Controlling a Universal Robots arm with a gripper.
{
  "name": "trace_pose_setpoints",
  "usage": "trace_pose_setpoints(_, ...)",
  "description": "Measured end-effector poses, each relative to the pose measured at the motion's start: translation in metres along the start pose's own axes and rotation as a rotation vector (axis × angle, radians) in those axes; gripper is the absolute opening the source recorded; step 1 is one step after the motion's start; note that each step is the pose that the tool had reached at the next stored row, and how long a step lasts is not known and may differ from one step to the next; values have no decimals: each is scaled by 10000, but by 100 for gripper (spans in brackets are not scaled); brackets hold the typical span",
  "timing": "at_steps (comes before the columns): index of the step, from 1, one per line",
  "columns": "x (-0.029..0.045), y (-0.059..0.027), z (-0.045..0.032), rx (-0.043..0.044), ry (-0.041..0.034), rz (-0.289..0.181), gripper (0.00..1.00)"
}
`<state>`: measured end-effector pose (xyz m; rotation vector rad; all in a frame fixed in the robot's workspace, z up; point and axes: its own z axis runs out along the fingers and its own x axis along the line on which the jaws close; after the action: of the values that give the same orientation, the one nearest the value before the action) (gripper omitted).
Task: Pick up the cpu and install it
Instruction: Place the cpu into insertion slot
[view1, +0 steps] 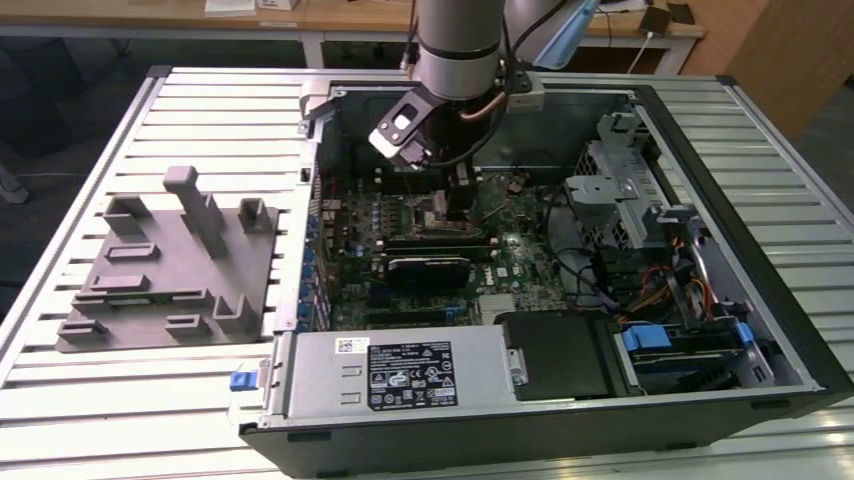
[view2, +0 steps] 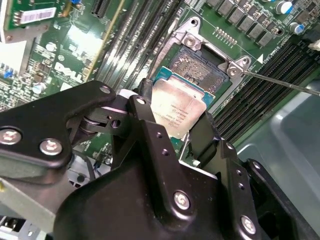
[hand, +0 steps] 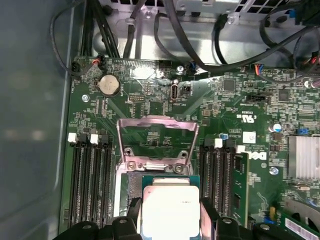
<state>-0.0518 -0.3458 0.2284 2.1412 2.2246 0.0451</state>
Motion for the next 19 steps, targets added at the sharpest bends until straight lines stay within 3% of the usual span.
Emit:
trace_pose_setpoints(5, 41, -2, 64, 0, -1, 37, 54)
trace_pose_setpoints(19, 52, -68, 171, 3, -10, 184, 54)
